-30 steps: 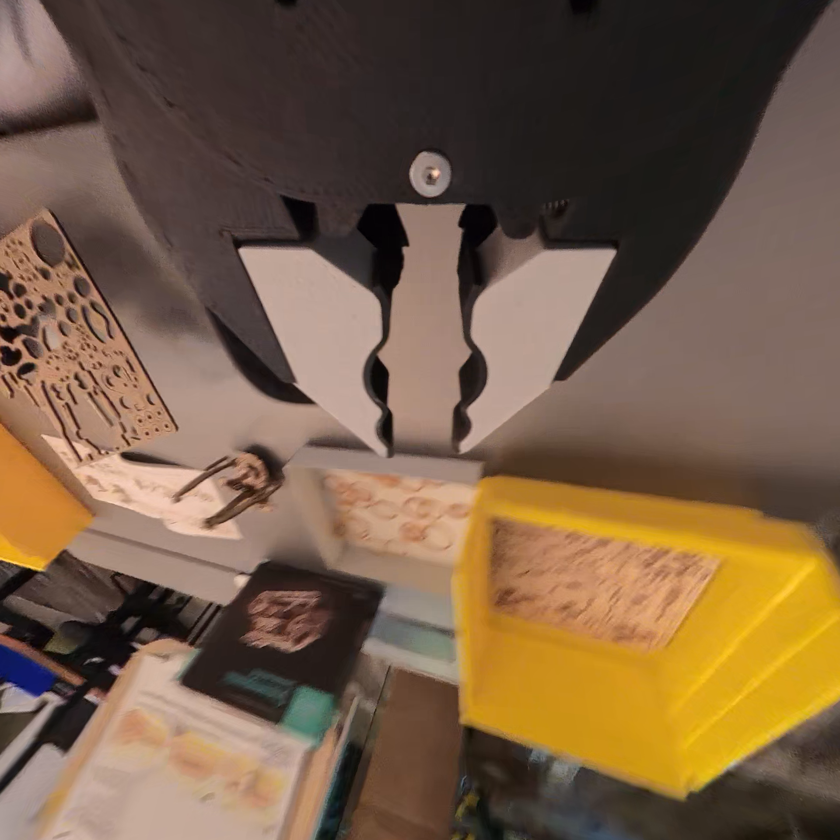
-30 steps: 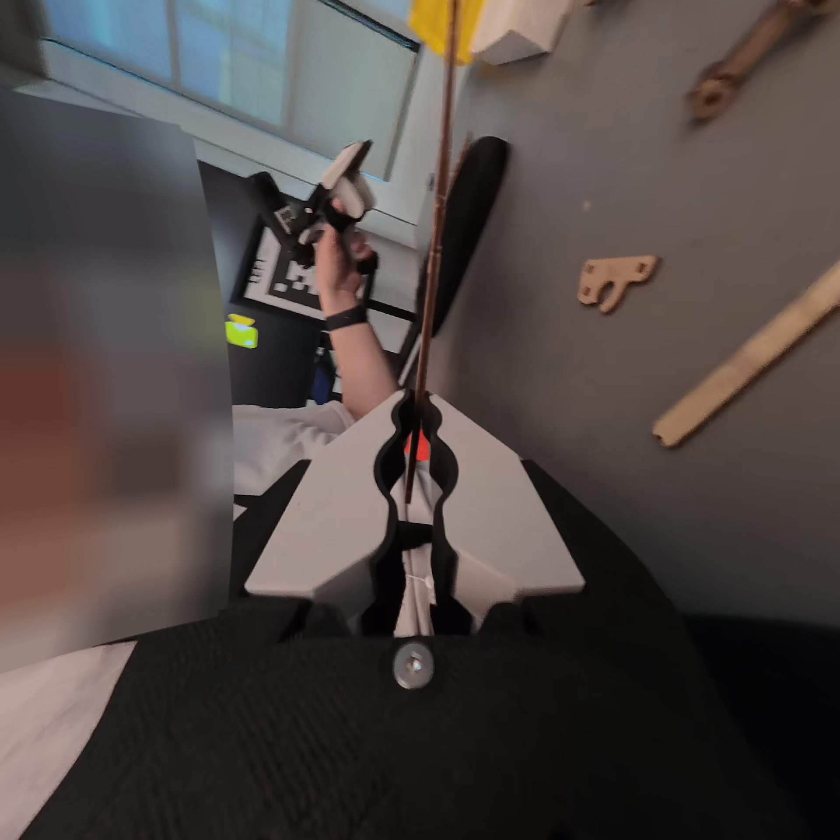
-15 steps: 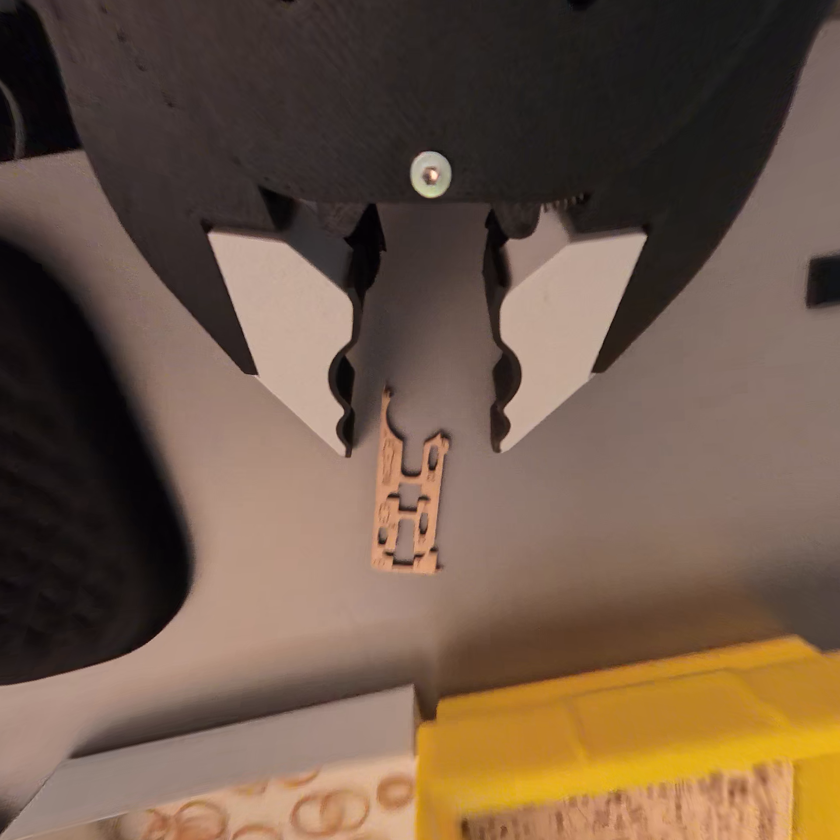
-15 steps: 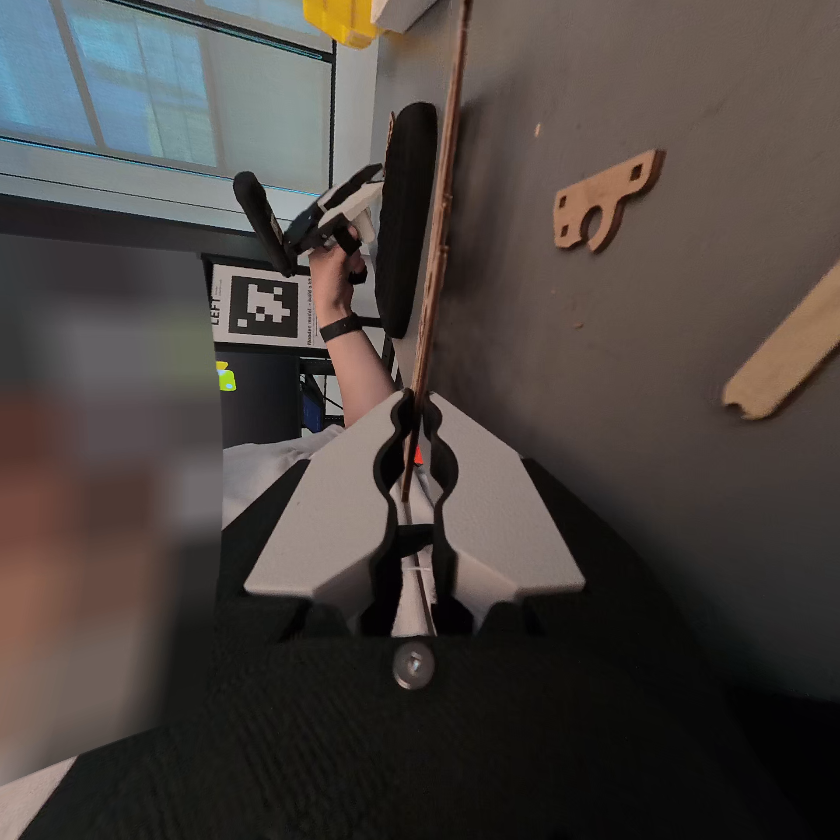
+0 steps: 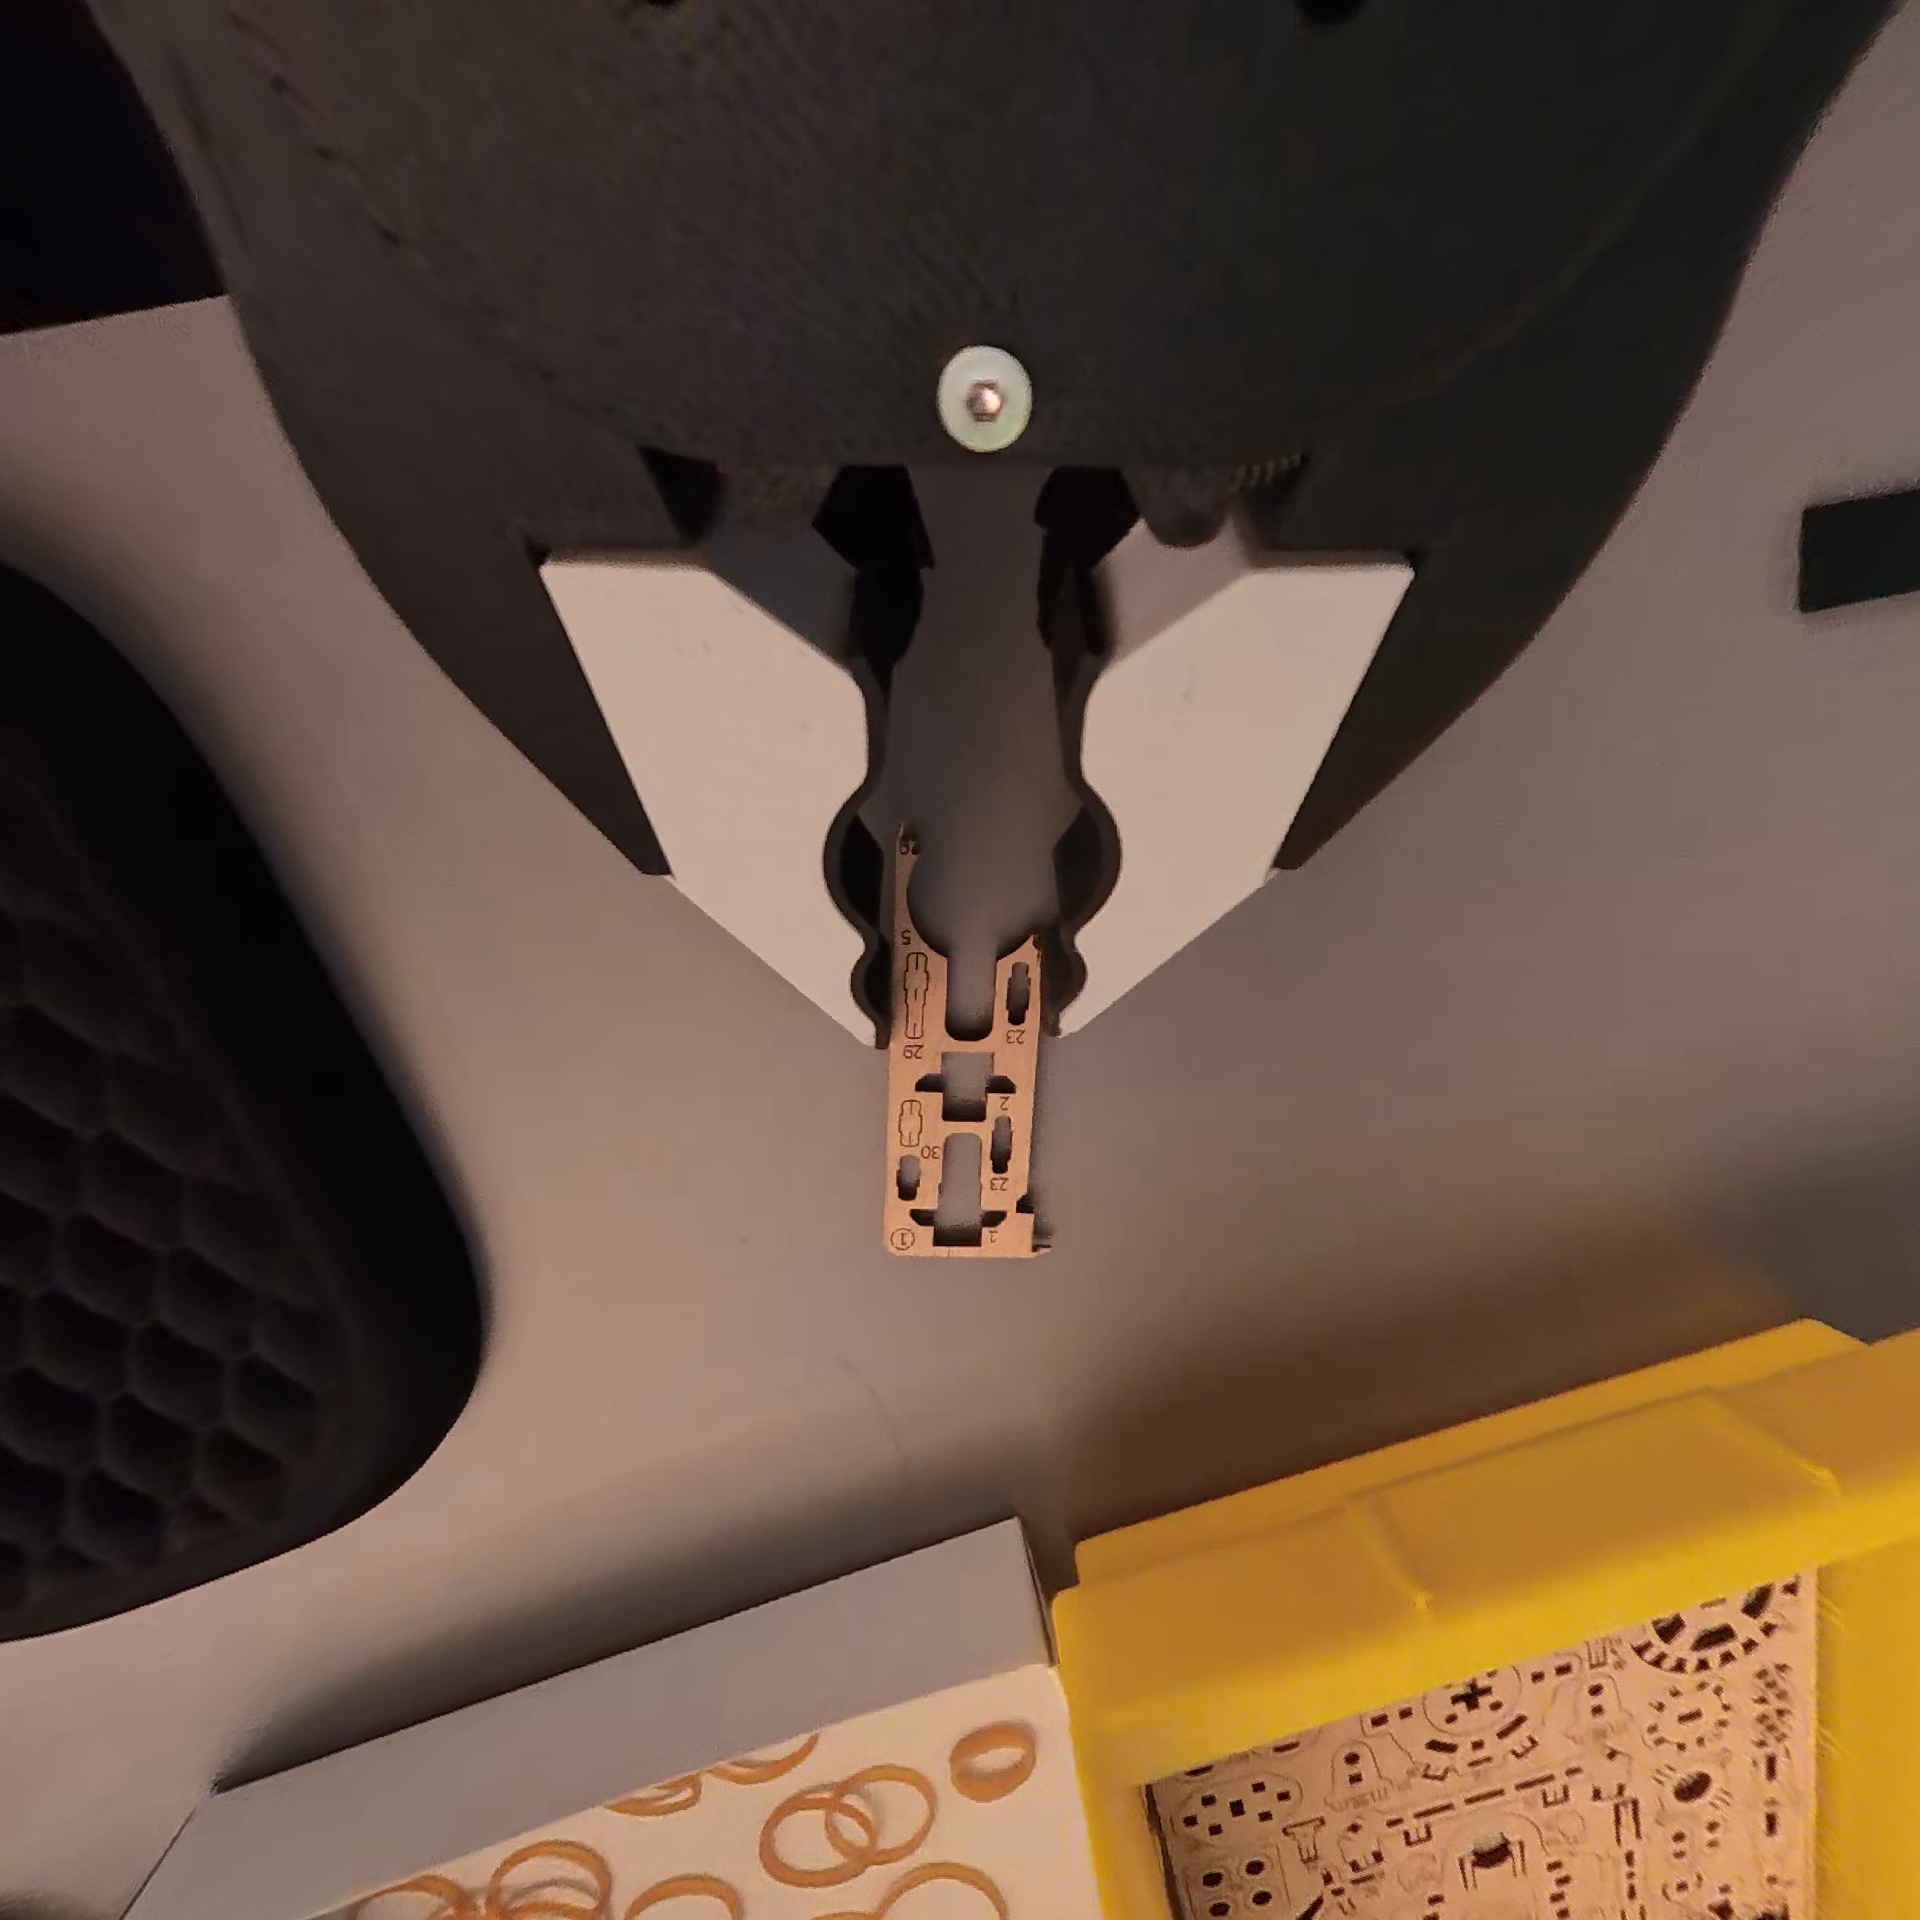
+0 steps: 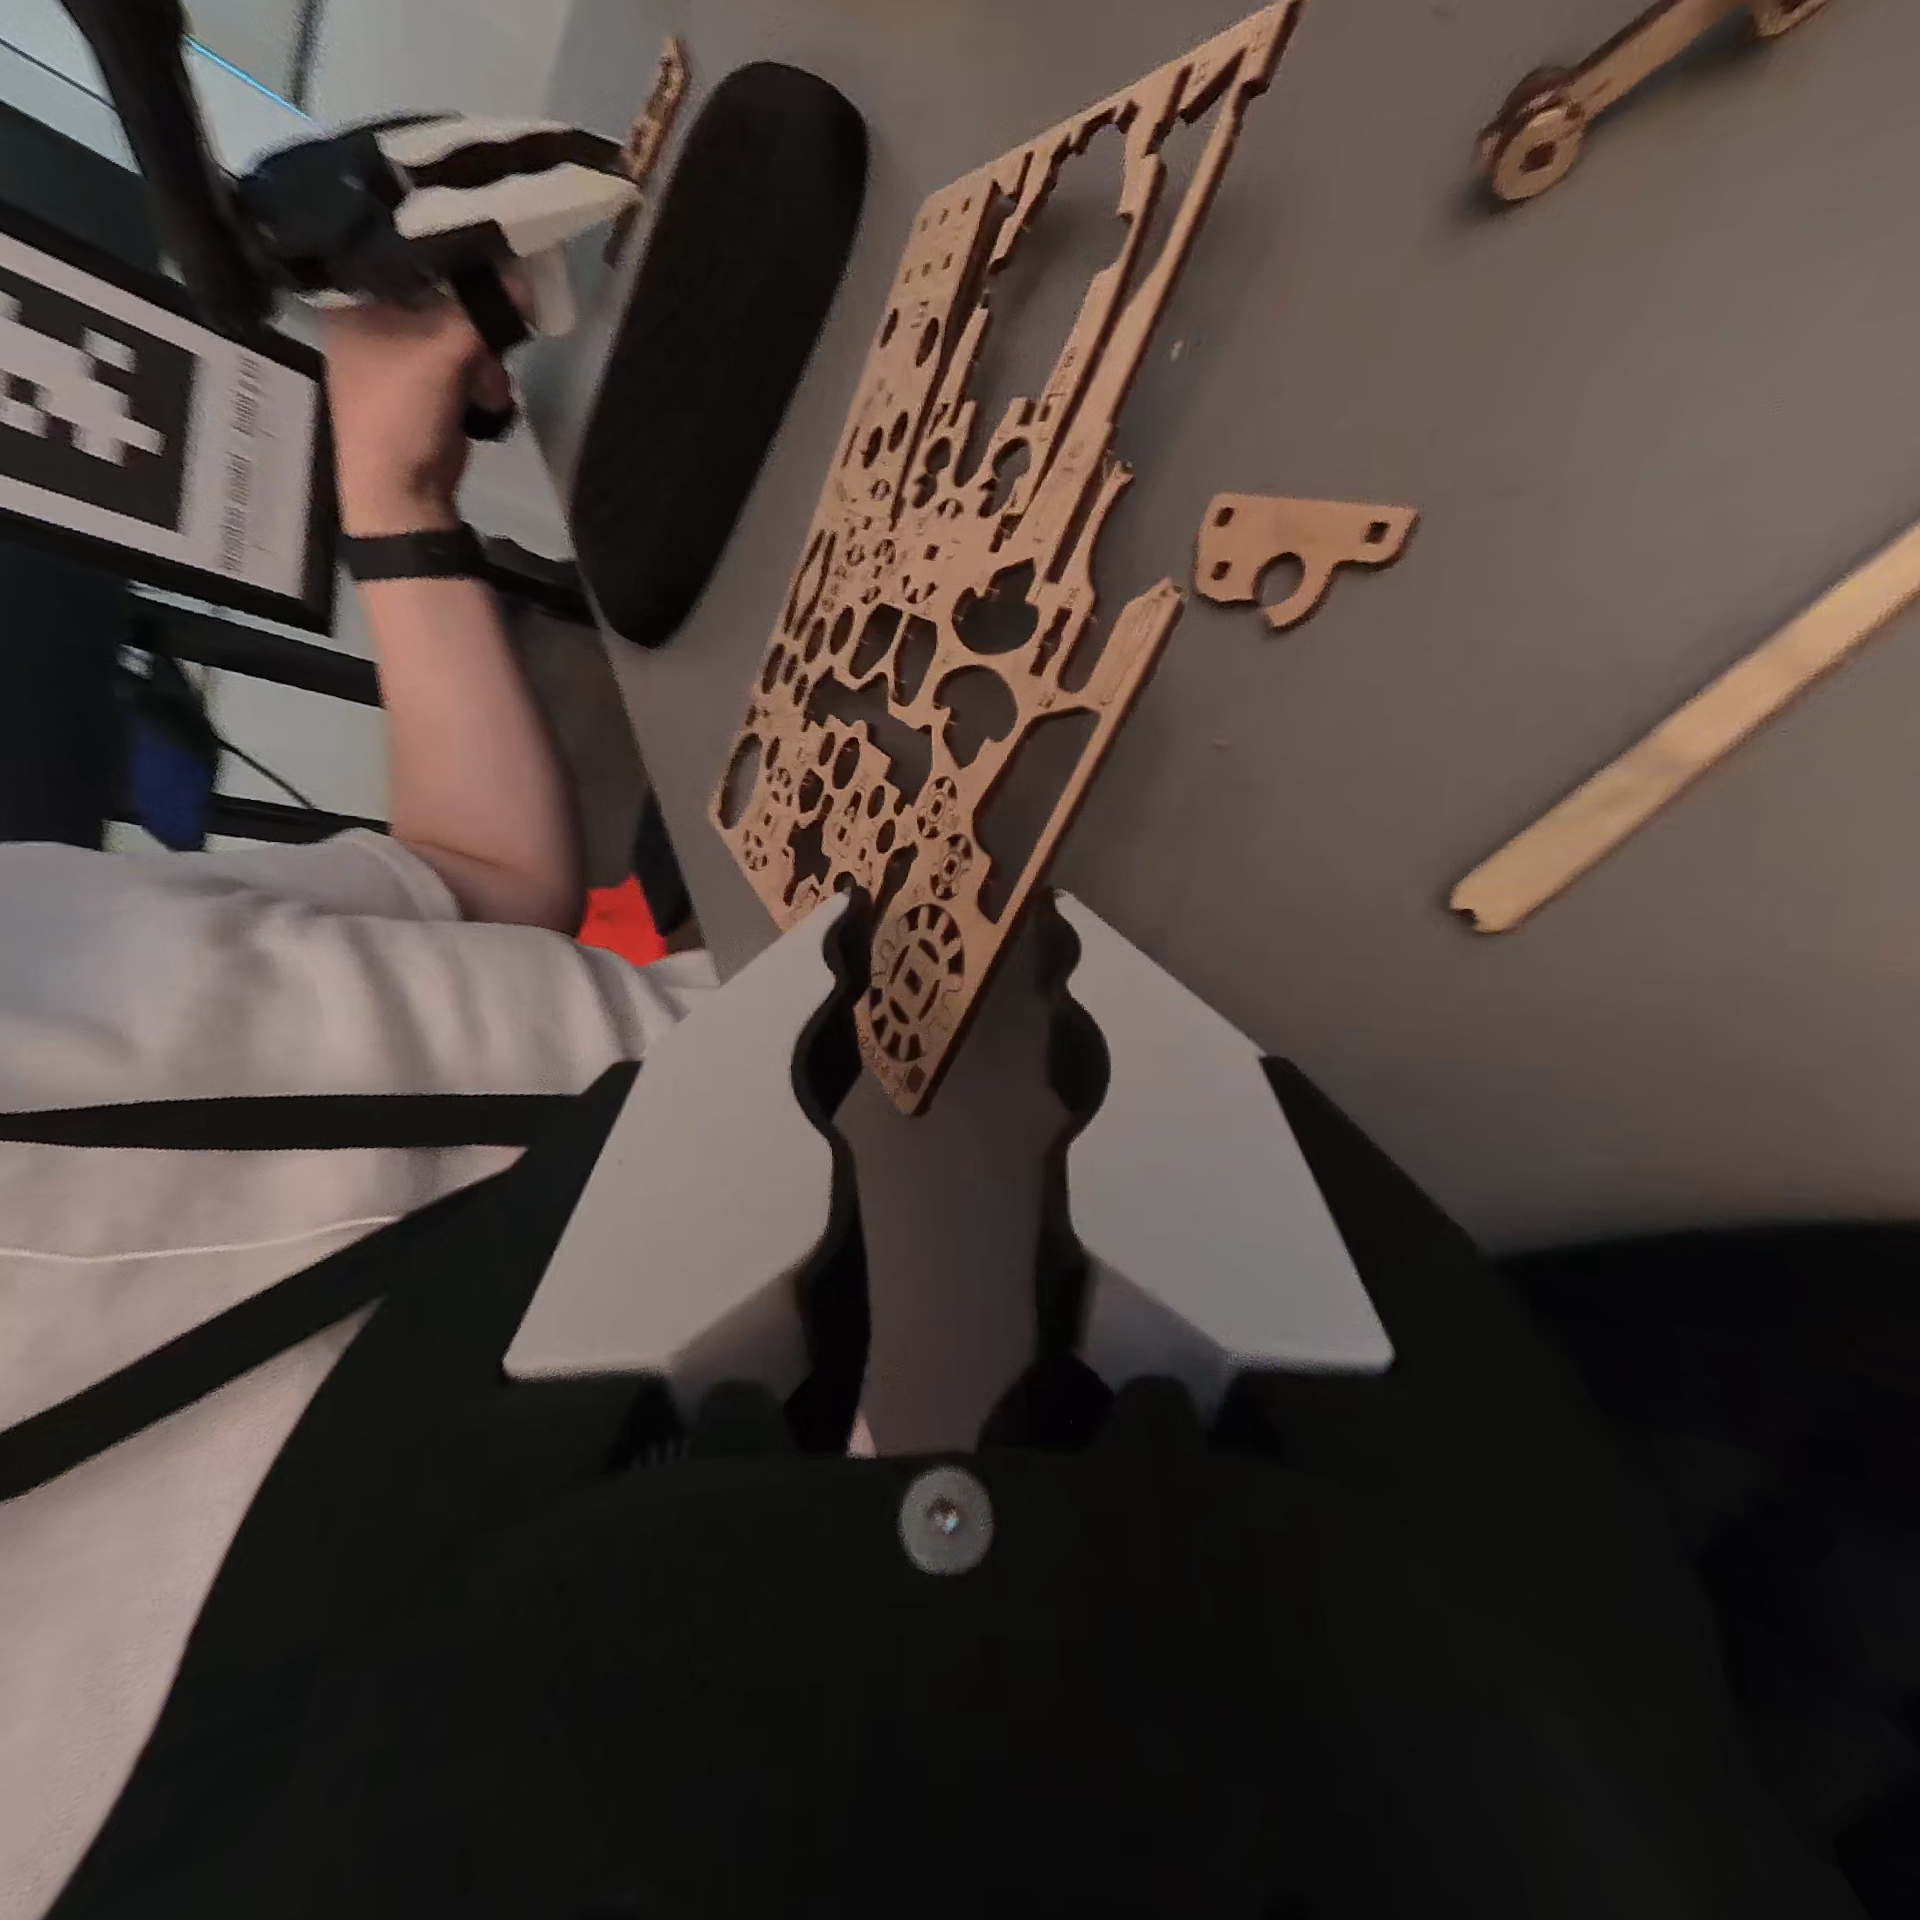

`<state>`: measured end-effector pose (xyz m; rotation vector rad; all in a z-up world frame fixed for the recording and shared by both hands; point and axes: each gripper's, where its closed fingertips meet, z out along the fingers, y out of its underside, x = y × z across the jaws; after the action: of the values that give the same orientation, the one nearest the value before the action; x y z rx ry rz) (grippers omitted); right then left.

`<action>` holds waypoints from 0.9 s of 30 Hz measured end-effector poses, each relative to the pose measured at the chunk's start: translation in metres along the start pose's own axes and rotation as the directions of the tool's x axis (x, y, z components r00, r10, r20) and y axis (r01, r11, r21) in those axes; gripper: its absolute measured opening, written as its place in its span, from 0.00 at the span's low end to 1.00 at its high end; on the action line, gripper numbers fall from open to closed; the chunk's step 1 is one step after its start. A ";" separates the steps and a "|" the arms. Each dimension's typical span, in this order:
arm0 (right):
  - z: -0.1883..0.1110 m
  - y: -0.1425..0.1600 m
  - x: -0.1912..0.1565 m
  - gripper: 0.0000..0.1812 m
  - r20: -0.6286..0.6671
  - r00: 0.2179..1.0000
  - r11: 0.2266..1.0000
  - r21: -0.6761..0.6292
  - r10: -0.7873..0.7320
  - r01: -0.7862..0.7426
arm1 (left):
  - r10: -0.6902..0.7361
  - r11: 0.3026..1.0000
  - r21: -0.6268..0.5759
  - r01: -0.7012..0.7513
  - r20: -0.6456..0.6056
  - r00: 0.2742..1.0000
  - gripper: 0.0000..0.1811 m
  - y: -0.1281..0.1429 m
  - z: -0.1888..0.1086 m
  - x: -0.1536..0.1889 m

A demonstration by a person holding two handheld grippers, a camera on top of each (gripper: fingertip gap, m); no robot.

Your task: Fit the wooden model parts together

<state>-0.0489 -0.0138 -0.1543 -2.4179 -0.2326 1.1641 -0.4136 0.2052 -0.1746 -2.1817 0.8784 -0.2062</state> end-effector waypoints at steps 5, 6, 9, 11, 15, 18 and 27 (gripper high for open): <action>0.001 0.010 -0.013 0.20 0.040 0.999 0.996 -0.085 0.017 -0.014 | 0.012 0.995 0.095 -0.009 -0.024 1.000 0.14 -0.024 -0.014 0.020; 0.003 0.014 -0.017 0.20 0.056 0.998 0.994 -0.111 0.019 -0.012 | 0.006 0.992 0.127 0.001 -0.060 0.998 0.14 -0.034 -0.018 0.030; 0.005 0.025 -0.018 0.21 0.061 0.998 0.978 -0.206 0.000 0.012 | 0.019 0.981 0.192 0.012 -0.157 0.987 0.14 -0.061 -0.024 0.060; 0.001 0.027 -0.021 0.20 0.081 0.997 0.973 -0.228 0.002 0.017 | 0.049 0.972 0.237 0.002 -0.208 0.977 0.14 -0.084 -0.029 0.084; -0.017 0.020 -0.018 0.18 0.055 0.995 0.972 -0.215 -0.085 0.095 | 0.102 0.931 0.362 0.049 -0.386 0.917 0.15 -0.135 -0.045 0.144; -0.038 -0.004 -0.015 0.19 0.024 0.985 0.980 -0.101 -0.172 0.173 | 0.109 0.910 0.393 0.131 -0.532 0.840 0.15 -0.166 -0.049 0.192; -0.075 -0.107 -0.024 0.18 0.374 0.918 0.864 0.498 -0.132 -0.079 | 0.222 0.905 0.415 0.090 -0.644 0.732 0.15 -0.223 -0.010 0.325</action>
<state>-0.0012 0.0494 -0.0474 -1.7035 -0.0671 1.4829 -0.0567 0.0941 -0.0503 -1.6415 1.1703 -1.1212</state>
